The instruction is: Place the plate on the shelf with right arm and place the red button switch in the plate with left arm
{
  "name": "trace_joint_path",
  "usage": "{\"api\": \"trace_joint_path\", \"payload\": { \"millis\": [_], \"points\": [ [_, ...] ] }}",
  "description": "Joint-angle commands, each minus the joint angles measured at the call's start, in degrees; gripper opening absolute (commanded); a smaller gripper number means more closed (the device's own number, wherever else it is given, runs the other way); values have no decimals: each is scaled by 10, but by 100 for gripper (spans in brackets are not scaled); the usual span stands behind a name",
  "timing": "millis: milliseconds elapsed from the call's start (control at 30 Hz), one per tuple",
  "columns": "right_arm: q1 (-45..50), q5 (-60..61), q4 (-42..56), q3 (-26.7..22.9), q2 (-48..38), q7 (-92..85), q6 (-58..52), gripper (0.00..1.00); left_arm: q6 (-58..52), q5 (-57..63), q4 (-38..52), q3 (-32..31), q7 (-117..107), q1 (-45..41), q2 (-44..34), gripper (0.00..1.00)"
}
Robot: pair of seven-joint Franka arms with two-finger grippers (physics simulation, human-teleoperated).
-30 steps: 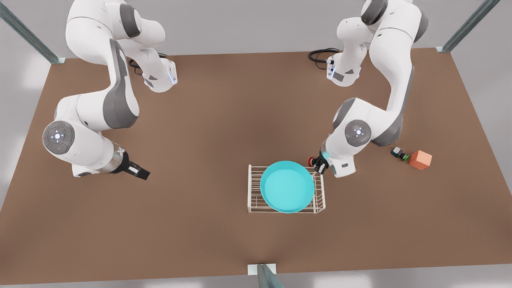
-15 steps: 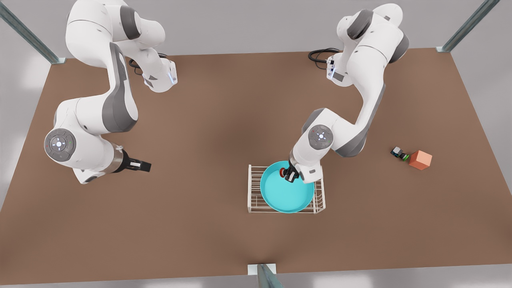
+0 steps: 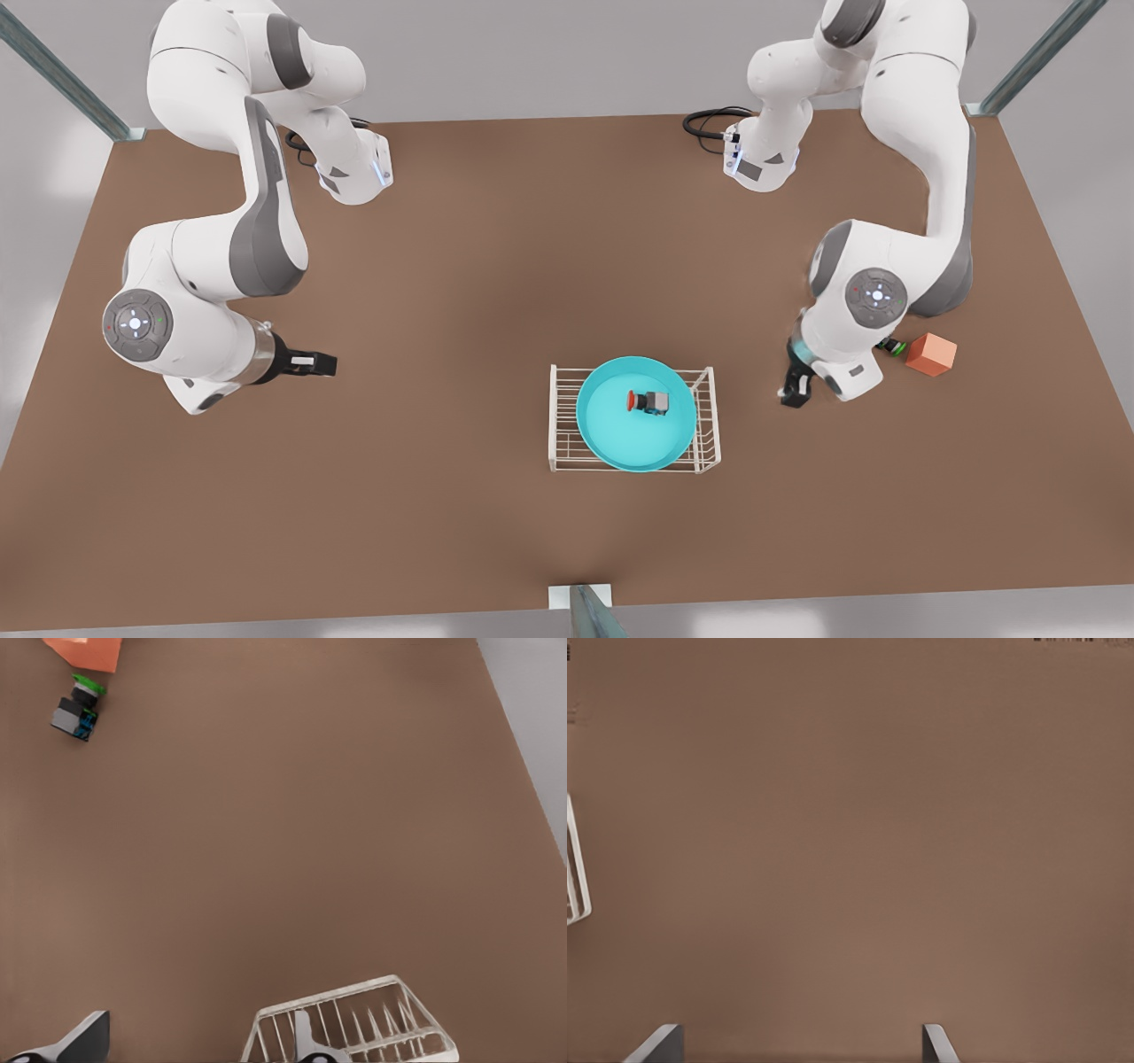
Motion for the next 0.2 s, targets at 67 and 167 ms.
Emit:
{"api": "trace_joint_path", "payload": {
  "millis": [67, 167],
  "points": [
    [0, 0, 0, -1, -1, -54, -1, 100, -36, -20, 22, 1, 581, 47, -5, 100],
    [0, 0, 1, -1, -1, -54, -1, 100, -43, -25, 50, 0, 581, 45, 11, 100]
  ]
}}
